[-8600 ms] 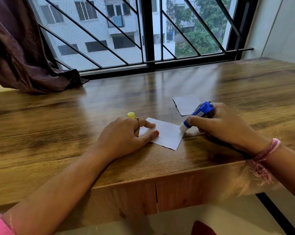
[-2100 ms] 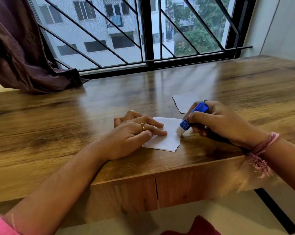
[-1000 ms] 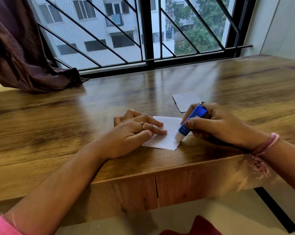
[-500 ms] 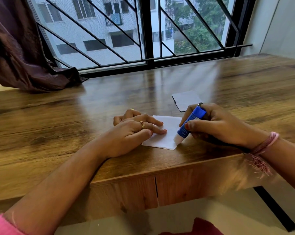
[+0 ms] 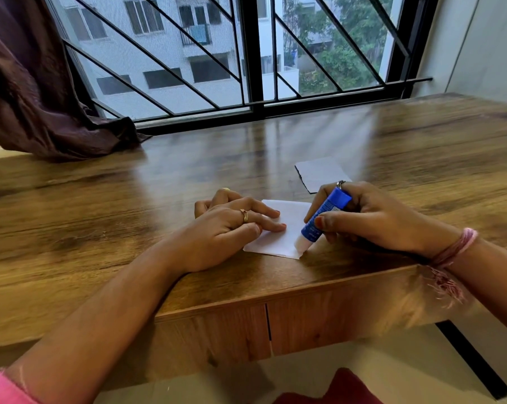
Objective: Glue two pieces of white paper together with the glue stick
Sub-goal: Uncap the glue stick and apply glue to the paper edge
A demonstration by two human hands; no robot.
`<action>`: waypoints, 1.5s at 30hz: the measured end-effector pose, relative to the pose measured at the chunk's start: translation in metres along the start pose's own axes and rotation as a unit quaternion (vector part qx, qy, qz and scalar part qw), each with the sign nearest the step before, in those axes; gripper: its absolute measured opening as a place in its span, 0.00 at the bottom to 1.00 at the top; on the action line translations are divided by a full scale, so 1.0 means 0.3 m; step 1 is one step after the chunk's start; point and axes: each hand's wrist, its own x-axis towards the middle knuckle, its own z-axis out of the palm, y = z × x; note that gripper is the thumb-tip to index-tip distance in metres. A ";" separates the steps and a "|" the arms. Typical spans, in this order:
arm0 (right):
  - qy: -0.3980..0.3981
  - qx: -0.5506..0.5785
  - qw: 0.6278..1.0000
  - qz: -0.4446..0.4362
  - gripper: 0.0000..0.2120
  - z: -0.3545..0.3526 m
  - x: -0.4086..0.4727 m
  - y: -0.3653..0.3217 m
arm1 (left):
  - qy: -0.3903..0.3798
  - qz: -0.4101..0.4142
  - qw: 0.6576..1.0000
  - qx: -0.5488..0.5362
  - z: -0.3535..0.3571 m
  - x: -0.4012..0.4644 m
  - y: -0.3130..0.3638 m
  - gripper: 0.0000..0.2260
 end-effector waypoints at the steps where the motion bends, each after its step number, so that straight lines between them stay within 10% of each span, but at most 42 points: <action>1: 0.003 -0.001 1.000 0.001 0.07 -0.001 0.000 0.000 | 0.000 0.000 1.000 0.000 0.000 0.000 -0.001 0.17; 19: -0.033 -0.010 0.999 -0.014 0.07 0.004 -0.007 -0.009 | -0.003 0.022 1.000 -0.004 -0.002 -0.002 -0.012 0.17; 28: 0.254 0.165 0.953 0.002 0.06 -0.029 0.007 0.021 | 0.002 0.010 0.999 0.031 0.003 -0.008 0.002 0.19; 45: 0.297 0.185 0.934 0.076 0.10 -0.043 0.012 0.034 | 0.045 0.040 0.997 0.043 -0.023 -0.039 0.027 0.17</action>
